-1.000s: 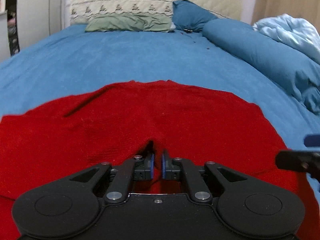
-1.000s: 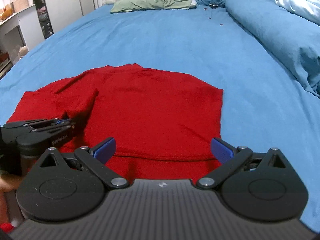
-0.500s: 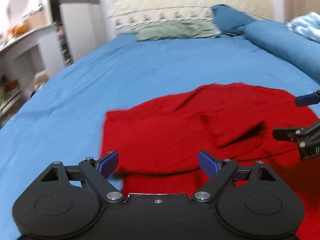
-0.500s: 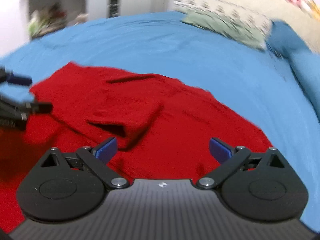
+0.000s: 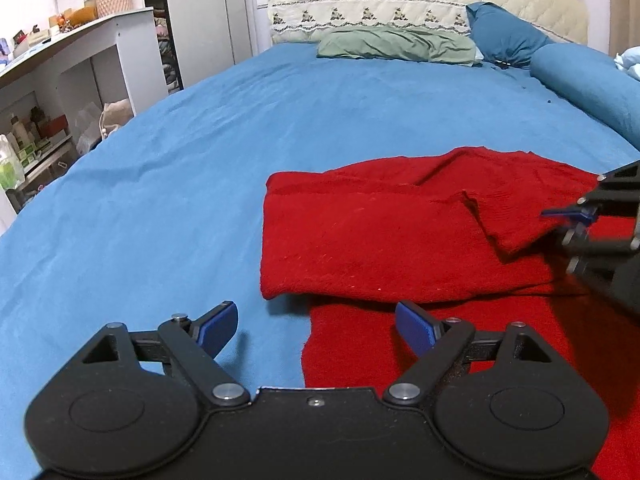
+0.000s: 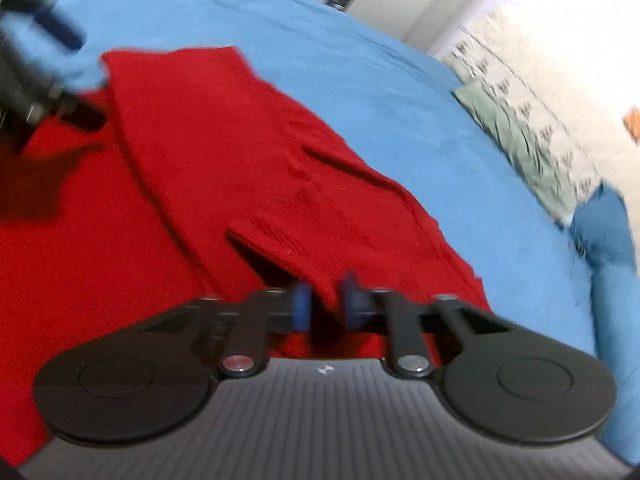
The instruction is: Fold small clothes
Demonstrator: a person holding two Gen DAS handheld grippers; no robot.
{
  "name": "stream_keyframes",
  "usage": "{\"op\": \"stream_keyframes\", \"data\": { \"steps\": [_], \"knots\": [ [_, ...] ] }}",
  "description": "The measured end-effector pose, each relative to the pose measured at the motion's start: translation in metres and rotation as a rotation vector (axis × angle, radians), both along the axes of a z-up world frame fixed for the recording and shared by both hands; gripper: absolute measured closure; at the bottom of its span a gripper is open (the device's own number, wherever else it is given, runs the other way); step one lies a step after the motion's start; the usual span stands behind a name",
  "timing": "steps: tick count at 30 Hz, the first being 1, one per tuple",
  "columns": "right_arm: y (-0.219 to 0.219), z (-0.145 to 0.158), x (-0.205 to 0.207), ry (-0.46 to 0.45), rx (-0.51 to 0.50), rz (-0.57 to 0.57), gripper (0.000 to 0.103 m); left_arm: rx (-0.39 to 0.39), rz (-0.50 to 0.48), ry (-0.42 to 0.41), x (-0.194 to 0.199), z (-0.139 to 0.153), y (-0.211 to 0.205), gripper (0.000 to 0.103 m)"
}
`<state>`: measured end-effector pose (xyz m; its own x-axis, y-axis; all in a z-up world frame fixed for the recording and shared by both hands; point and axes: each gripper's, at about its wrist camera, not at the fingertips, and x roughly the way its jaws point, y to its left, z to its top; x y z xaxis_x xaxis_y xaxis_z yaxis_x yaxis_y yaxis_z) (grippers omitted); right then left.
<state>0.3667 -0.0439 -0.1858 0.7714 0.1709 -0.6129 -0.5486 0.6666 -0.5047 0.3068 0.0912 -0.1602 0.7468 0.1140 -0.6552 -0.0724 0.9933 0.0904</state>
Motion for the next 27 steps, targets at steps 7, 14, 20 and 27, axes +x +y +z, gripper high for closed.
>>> {"op": "stream_keyframes", "data": {
  "steps": [7,14,20,27],
  "knots": [
    [-0.089,0.051,0.017,0.071,0.449,-0.390,0.081,-0.035,0.031,0.015,0.000,-0.008,0.013,0.019],
    [-0.153,0.017,0.007,0.215,0.679,-0.605,0.081,-0.042,0.058,0.006,0.005,-0.015,0.016,0.023],
    [-0.150,0.017,0.002,0.148,0.673,-0.600,0.047,-0.027,0.049,-0.003,0.011,-0.015,0.016,0.025],
    [-0.167,0.017,0.016,0.170,0.669,-0.620,0.083,-0.029,0.051,-0.008,0.017,-0.016,0.019,0.026]
  ]
}}
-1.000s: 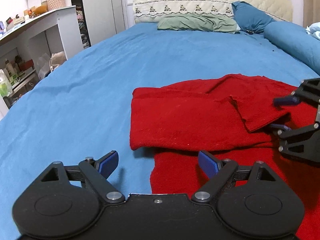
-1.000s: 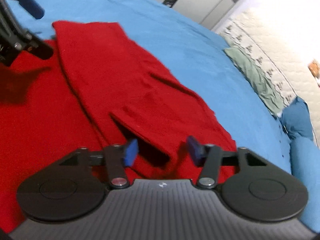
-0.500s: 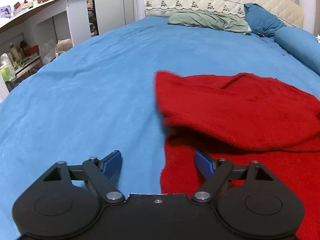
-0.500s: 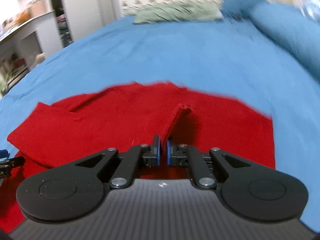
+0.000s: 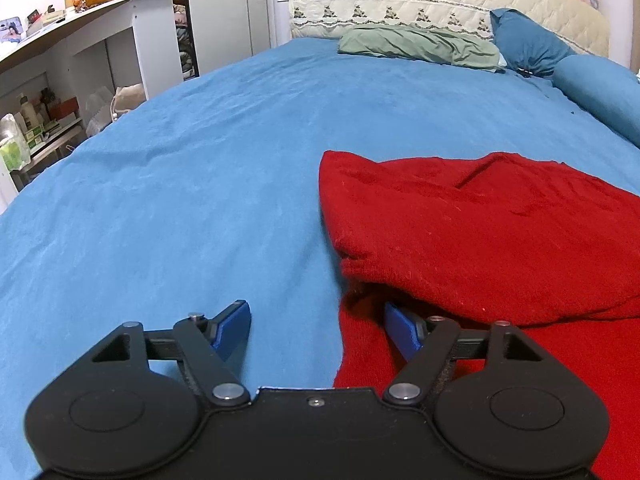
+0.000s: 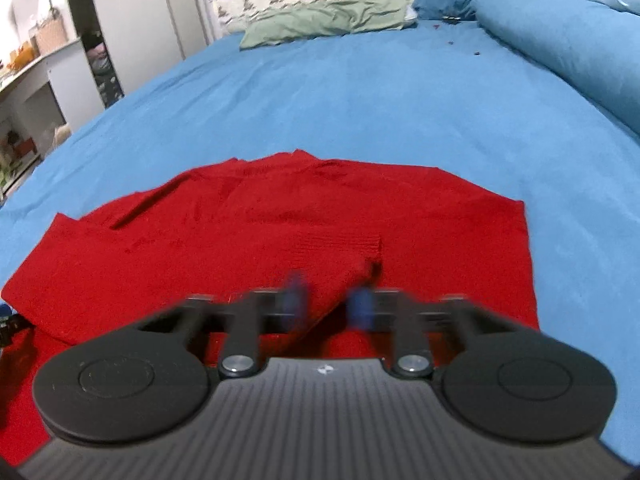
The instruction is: Fold small clothes
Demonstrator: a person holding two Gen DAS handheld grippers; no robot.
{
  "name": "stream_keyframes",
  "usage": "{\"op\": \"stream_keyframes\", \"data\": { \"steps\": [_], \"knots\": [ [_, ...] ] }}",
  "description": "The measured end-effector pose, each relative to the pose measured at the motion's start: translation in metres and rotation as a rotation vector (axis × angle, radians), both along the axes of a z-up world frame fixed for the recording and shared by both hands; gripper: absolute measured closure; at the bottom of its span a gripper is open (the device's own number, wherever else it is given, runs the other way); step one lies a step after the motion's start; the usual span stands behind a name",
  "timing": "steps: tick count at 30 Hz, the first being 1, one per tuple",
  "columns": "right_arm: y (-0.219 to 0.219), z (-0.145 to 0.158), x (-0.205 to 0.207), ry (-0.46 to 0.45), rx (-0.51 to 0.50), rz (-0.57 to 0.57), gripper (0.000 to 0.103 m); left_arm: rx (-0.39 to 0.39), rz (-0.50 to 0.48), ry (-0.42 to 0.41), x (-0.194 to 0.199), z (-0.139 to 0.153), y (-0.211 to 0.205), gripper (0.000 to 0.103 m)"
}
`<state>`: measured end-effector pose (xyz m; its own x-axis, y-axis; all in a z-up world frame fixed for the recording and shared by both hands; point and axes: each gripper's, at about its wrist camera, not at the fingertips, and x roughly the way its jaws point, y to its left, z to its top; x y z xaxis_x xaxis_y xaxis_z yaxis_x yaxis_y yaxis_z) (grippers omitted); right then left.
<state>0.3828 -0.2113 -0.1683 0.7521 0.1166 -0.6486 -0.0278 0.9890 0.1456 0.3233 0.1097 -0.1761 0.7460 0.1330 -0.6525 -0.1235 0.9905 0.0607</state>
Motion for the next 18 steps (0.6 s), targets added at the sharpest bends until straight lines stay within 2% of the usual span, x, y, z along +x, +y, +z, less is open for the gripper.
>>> {"op": "stream_keyframes", "data": {
  "steps": [4,6,7,9,10,11,12,18],
  "knots": [
    [-0.012,0.025,-0.006,-0.087,-0.016,-0.012,0.083,0.016,-0.020,-0.010,0.009,0.002,-0.001,0.030],
    [-0.024,0.043,-0.010,-0.144,-0.034,-0.050,0.083,-0.001,-0.038,-0.011,0.016,0.004,-0.001,0.038],
    [-0.031,0.051,-0.012,-0.170,-0.049,-0.067,0.083,-0.013,-0.057,-0.006,0.020,0.005,-0.001,0.047],
    [-0.042,0.061,-0.014,-0.193,-0.073,-0.084,0.083,-0.006,-0.100,0.003,0.028,0.006,-0.006,0.055],
    [-0.047,0.063,-0.014,-0.194,-0.090,-0.092,0.083,0.000,-0.118,0.012,0.031,0.005,-0.009,0.065],
    [-0.051,0.063,-0.013,-0.188,-0.104,-0.094,0.083,-0.007,-0.136,0.018,0.031,0.004,-0.010,0.081],
    [-0.054,0.061,-0.012,-0.178,-0.112,-0.095,0.083,-0.022,-0.150,0.021,0.030,0.003,-0.009,0.088],
    [-0.059,0.041,-0.020,-0.110,-0.127,-0.077,0.084,0.037,-0.155,0.025,0.009,-0.001,-0.010,0.092]
  ]
}}
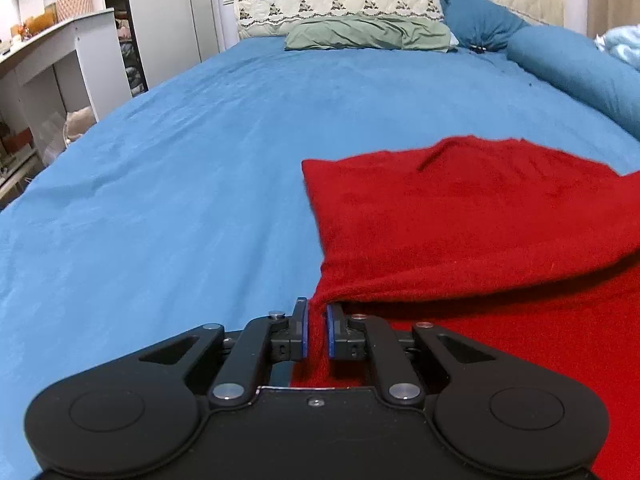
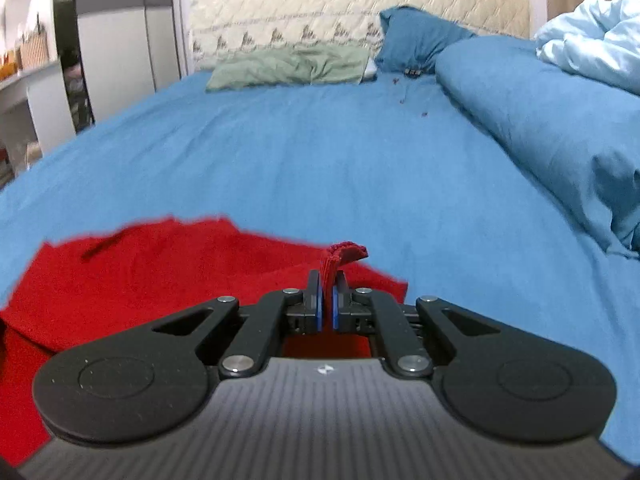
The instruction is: Fold small clothes
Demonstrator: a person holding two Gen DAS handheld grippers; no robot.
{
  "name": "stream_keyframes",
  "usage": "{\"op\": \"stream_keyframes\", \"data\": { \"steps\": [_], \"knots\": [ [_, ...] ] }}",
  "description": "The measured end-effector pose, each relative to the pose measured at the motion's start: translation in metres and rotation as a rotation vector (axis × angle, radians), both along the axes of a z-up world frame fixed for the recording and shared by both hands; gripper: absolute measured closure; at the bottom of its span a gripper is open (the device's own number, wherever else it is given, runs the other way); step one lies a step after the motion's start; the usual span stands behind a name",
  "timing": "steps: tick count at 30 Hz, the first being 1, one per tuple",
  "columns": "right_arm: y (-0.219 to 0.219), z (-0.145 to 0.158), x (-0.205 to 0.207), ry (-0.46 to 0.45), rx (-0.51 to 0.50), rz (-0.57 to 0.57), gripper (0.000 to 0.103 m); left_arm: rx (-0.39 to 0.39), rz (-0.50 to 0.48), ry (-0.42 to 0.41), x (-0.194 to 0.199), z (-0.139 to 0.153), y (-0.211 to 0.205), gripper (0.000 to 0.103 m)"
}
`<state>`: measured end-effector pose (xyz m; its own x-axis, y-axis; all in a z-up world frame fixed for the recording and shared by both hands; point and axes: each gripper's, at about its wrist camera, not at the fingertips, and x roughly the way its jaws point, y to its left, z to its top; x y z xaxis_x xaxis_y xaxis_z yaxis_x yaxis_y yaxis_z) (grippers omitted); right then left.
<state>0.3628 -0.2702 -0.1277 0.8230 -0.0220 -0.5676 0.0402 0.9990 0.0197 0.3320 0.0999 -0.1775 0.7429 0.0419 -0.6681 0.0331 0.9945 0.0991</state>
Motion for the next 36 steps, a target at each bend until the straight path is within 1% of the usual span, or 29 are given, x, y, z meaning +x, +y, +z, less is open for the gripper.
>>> {"op": "stream_keyframes", "data": {
  "steps": [3,6,8,10,11,12,14,16,18,21,23,24,26,27,28,29,31,33,34,36],
  "knots": [
    [0.004,-0.023,-0.011,0.053,-0.023,0.011,0.084,0.012,0.002,-0.008,-0.009,-0.002,-0.001,0.093],
    [-0.005,-0.040,-0.021,0.095,0.006,-0.007,0.083,0.024,0.003,-0.010,-0.015,0.002,-0.001,0.094],
    [-0.010,-0.046,-0.028,0.106,0.021,-0.018,0.081,0.031,-0.001,-0.016,-0.019,0.009,-0.002,0.094],
    [-0.012,-0.043,-0.039,0.081,0.019,-0.039,0.055,0.022,-0.016,-0.067,-0.027,0.025,-0.004,0.093],
    [-0.012,-0.038,-0.045,0.056,0.016,-0.050,0.027,0.007,-0.032,-0.095,-0.029,0.034,-0.007,0.089],
    [-0.011,-0.034,-0.050,0.018,0.021,-0.054,0.015,-0.008,-0.045,-0.111,-0.028,0.041,-0.010,0.086],
    [-0.007,-0.025,-0.053,-0.025,0.046,-0.022,0.015,-0.052,-0.072,-0.113,-0.018,0.048,-0.016,0.067],
    [0.001,-0.022,-0.043,-0.024,0.060,0.022,0.015,-0.083,-0.094,-0.088,-0.001,0.042,-0.025,0.062],
    [0.009,-0.028,-0.032,0.000,0.077,0.054,0.015,-0.099,-0.090,-0.050,0.014,0.028,-0.031,0.062],
    [0.013,-0.046,-0.022,0.066,0.096,0.038,0.015,-0.117,-0.062,0.011,0.027,0.005,-0.030,0.062],
    [0.010,-0.057,-0.019,0.107,0.097,0.026,0.015,-0.128,-0.065,-0.002,0.025,0.003,-0.027,0.062],
    [0.009,-0.058,-0.022,0.097,0.105,0.028,0.015,-0.128,-0.065,0.002,0.025,0.004,-0.027,0.062],
    [0.009,-0.051,-0.022,0.085,0.114,0.025,0.015,-0.128,-0.066,0.003,0.023,0.005,-0.025,0.062],
    [0.009,-0.045,-0.021,0.054,0.122,0.030,0.015,-0.130,-0.066,0.005,0.024,0.005,-0.024,0.062],
    [0.009,-0.040,-0.017,0.031,0.119,0.035,0.015,-0.134,-0.065,0.007,0.026,0.005,-0.023,0.062],
    [0.011,-0.038,-0.009,0.028,0.105,0.035,0.015,-0.136,-0.063,0.008,0.026,0.005,-0.023,0.062],
    [0.008,-0.041,0.006,0.037,0.121,0.039,0.016,-0.126,-0.065,0.007,0.024,0.004,-0.026,0.062],
    [-0.001,-0.054,0.026,0.087,0.143,0.016,0.017,-0.116,-0.067,0.007,0.024,0.004,-0.029,0.062],
    [-0.005,-0.060,0.032,0.096,0.146,0.005,0.017,-0.114,-0.069,0.007,0.023,0.003,-0.029,0.062],
    [-0.011,-0.064,0.038,0.082,0.134,0.003,0.017,-0.113,-0.068,0.007,0.024,0.003,-0.031,0.062]
  ]
}}
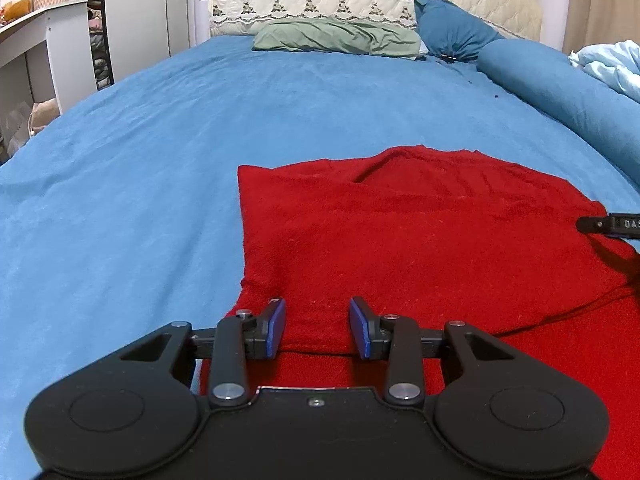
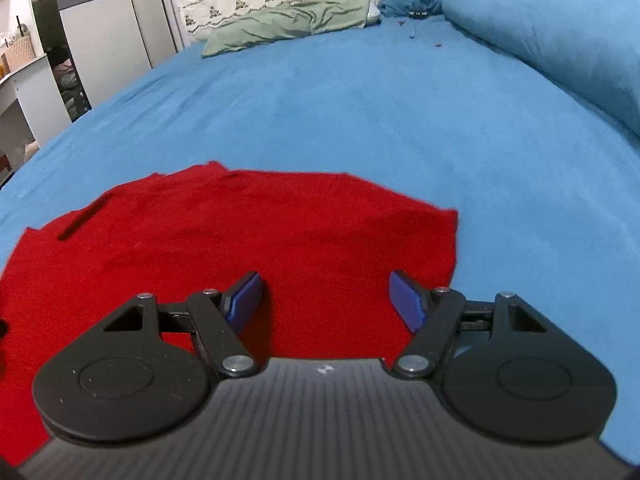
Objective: Fold small clothes
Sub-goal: 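Position both open grippers at the sweater hem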
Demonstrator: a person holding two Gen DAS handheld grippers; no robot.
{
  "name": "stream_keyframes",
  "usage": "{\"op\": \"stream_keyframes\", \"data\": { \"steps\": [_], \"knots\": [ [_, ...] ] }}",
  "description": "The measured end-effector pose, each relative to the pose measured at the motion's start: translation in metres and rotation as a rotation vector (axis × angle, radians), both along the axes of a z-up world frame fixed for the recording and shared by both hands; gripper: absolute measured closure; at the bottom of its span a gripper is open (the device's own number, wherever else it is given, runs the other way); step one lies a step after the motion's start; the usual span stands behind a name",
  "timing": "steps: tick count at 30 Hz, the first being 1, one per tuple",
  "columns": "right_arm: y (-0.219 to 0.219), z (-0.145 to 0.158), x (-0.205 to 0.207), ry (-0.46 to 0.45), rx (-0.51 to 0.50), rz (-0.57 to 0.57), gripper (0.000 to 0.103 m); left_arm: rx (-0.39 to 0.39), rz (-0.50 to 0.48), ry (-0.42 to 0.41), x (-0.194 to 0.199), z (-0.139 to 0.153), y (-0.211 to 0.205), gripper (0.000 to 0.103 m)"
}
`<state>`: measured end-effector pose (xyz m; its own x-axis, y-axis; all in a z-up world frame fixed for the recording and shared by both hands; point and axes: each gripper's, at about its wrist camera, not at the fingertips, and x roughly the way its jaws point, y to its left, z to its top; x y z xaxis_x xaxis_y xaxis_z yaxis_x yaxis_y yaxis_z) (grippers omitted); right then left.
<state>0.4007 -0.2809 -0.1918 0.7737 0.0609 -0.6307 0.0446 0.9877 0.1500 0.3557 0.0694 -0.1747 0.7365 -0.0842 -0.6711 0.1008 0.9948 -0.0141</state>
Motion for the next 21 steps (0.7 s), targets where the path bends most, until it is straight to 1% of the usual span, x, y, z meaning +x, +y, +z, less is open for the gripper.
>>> {"op": "stream_keyframes", "data": {
  "steps": [3,6,8,10,12,13,15,17,20,21],
  "knots": [
    [-0.001,0.000,0.006,-0.011,-0.038,-0.004,0.017,0.007,0.011,0.002,0.001,0.001,-0.007,0.062],
    [-0.005,0.008,0.000,-0.019,-0.019,-0.014,0.016,0.012,0.024,0.002,-0.002,0.007,-0.010,0.062],
    [-0.007,0.023,-0.007,-0.041,-0.019,-0.008,0.016,0.013,0.026,-0.004,-0.008,0.014,-0.011,0.062],
    [-0.009,0.042,-0.025,-0.066,-0.014,-0.001,0.016,0.017,0.031,-0.017,-0.019,0.029,-0.013,0.062],
    [-0.011,0.064,-0.046,-0.073,-0.019,0.003,0.016,0.029,0.043,-0.028,-0.031,0.046,-0.015,0.062],
    [-0.012,0.073,-0.056,-0.075,-0.022,0.005,0.016,0.024,0.048,-0.040,-0.041,0.058,-0.016,0.060],
    [-0.015,0.097,-0.083,-0.088,-0.010,0.021,0.014,0.013,0.042,-0.057,-0.060,0.078,-0.016,0.051],
    [-0.018,0.123,-0.114,-0.105,-0.007,0.038,0.013,0.018,0.039,-0.081,-0.084,0.100,-0.015,0.035],
    [-0.021,0.160,-0.160,-0.126,-0.004,0.064,0.000,0.025,0.032,-0.113,-0.123,0.128,-0.010,0.023],
    [-0.023,0.172,-0.178,-0.134,0.001,0.068,0.000,0.028,0.029,-0.118,-0.137,0.136,-0.007,0.019]
  ]
}}
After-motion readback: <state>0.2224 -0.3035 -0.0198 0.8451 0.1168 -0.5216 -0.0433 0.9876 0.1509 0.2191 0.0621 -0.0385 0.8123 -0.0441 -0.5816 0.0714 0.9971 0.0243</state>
